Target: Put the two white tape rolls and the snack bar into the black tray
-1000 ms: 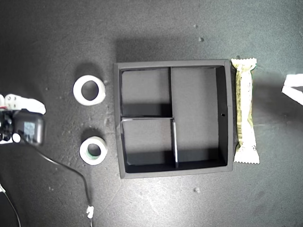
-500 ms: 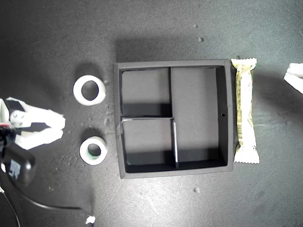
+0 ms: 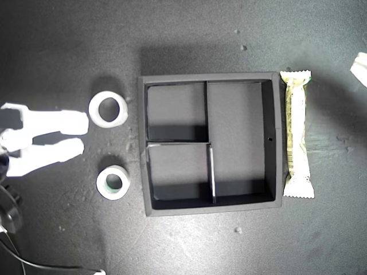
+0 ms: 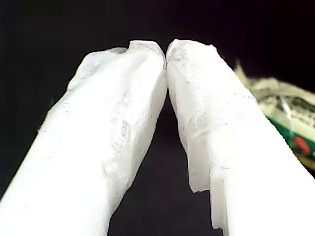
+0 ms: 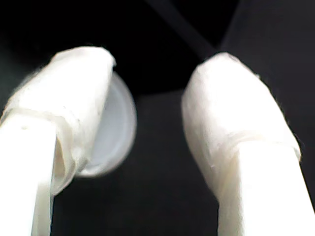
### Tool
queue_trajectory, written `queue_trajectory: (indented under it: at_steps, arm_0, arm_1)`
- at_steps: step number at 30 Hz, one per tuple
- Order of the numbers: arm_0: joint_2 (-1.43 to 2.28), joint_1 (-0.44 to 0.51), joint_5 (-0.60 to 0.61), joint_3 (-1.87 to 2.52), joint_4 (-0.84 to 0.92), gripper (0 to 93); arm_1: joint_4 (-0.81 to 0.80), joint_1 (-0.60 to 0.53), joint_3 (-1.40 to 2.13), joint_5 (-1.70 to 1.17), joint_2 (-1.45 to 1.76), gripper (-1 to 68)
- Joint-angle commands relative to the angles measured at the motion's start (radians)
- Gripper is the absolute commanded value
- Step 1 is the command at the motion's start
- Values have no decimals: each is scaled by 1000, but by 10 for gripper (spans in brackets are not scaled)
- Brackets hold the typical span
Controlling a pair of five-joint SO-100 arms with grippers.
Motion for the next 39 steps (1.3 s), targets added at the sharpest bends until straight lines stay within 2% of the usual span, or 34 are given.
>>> queue_trajectory:
  at_steps: [1,7,13,17,25,29,34,39]
  arm_0:
    - [-106,-15,12,-101,-29,118]
    - [-376,-32,-29,-224,-32,120]
    - [-592,-44,-69,-299,-38,122]
    - [-719,-48,-63,-362,-37,125]
    - [-854,-51,-57,-405,-60,132]
    - [-896,-55,-48,-400,-86,134]
    - [-985,-57,-43,-416,-140,137]
    - [-1055,-55,-34,-434,-166,138]
  arm_1:
    - [-81,-87,-12,-512,6,-5]
    - [129,-276,-222,-923,-8,-3]
    - [275,-426,-351,-1143,-12,3]
    - [267,-437,-351,-1163,-28,77]
    - [288,-428,-611,-1223,-374,134]
    - [410,-437,-897,-1273,-719,143]
    - [635,-488,-1252,-1310,-1141,135]
    - [715,-525,-1347,-1315,-1284,145]
